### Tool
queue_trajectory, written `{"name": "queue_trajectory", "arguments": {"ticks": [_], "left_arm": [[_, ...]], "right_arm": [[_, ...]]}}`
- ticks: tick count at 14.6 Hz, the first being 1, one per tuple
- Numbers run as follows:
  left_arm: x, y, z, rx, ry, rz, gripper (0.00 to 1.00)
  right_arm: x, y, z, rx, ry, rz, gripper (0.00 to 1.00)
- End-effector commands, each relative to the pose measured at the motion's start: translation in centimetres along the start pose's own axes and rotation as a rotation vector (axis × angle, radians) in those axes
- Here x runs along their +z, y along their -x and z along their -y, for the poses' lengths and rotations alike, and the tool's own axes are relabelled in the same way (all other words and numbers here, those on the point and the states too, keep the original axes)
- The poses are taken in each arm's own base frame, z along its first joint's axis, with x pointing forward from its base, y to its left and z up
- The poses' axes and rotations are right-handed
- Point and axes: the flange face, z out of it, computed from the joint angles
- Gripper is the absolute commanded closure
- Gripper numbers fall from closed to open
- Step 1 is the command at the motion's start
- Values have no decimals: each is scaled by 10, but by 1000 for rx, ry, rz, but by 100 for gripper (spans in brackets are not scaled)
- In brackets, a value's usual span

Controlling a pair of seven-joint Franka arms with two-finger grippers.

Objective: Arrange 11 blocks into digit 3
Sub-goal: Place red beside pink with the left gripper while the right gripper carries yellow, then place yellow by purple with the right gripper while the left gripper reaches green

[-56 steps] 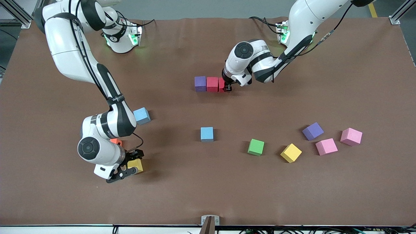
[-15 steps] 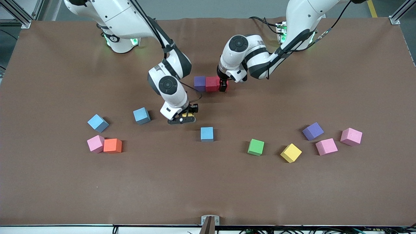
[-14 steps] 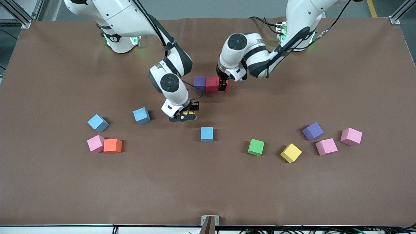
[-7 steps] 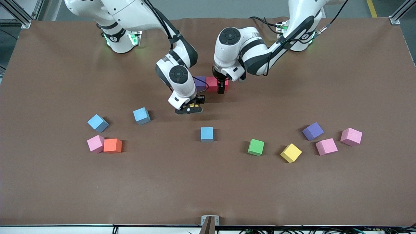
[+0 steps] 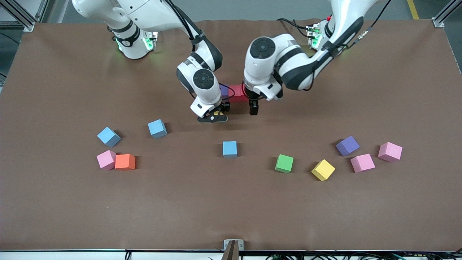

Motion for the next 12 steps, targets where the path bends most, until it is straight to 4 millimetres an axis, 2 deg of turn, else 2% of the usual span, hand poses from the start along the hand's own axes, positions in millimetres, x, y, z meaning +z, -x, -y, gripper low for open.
{"name": "queue_trajectory", "arguments": {"ticks": [1,4,7,9,12], "left_arm": [[-12,-33,-49,44,25,-1,0],[-14,-71,-107,75,57,-4,0],[-12,-98,-157,151,75,23,0],[-11,-112,-179,210,87,30,0],[-1,-133,-196,366,84,16,0]], "right_arm": [[3,20,4,27,5,23,66],[3,24,8,18,5,23,66],[4,27,11,15,4,25,66],[5,28,10,15,6,27,65],[6,30,12,11,7,29,65]]}}
